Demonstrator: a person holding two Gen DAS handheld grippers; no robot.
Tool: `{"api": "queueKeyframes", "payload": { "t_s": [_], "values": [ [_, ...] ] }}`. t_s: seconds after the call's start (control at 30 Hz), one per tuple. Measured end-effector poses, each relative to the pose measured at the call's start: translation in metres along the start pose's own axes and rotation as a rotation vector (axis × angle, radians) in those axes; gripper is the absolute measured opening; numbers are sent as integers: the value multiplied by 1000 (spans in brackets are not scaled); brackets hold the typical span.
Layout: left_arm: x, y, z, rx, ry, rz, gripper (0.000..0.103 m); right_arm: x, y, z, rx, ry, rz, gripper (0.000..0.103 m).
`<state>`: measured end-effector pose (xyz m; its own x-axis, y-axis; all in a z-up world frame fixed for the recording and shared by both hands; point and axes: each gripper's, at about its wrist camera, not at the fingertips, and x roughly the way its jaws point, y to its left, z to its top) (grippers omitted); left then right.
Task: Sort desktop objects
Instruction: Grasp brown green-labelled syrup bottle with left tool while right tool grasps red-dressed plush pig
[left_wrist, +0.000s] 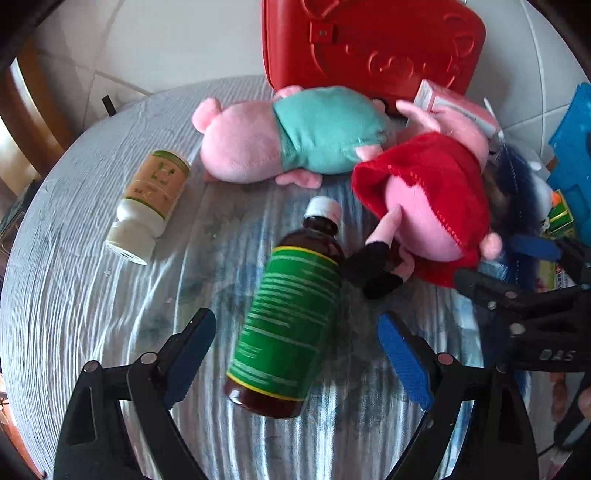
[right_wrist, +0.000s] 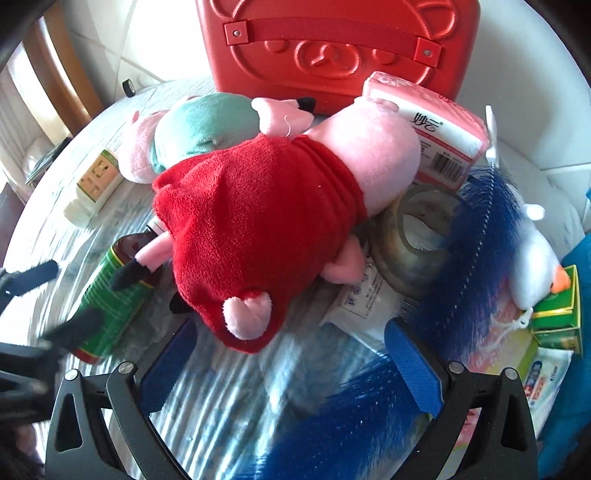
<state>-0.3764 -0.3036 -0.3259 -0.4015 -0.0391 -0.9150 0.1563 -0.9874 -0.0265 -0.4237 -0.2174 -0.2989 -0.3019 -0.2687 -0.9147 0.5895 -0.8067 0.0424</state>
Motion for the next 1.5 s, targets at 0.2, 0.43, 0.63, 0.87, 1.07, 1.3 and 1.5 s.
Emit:
{"api": "queueKeyframes", "payload": {
  "t_s": [0.2, 0.43, 0.63, 0.87, 1.07, 1.3, 1.5],
  "values": [
    [29, 23, -1, -91, 31, 40, 55, -11, -5, 5, 16, -25, -2, 103],
    [34, 52, 13, -169, 0, 65, 55, -11, 5, 26, 26, -59, 58, 103],
    [47, 50, 27, -163, 0, 63, 55, 23, 20, 45, 22, -35, 33, 103],
    [41, 41, 12, -143, -1, 51, 53, 32, 23, 36, -61, -26, 23, 80],
    [23, 44, -19, -149, 35, 21, 52, 4, 39, -6, -234, 31, 41, 77],
    [-2, 49, -33, -154, 13, 19, 52, -20, 42, -48, -227, 127, 118, 87],
    [-23, 19, -13, -119, -35, 16, 51, -46, 21, -28, -31, 46, 163, 103]
  ]
}}
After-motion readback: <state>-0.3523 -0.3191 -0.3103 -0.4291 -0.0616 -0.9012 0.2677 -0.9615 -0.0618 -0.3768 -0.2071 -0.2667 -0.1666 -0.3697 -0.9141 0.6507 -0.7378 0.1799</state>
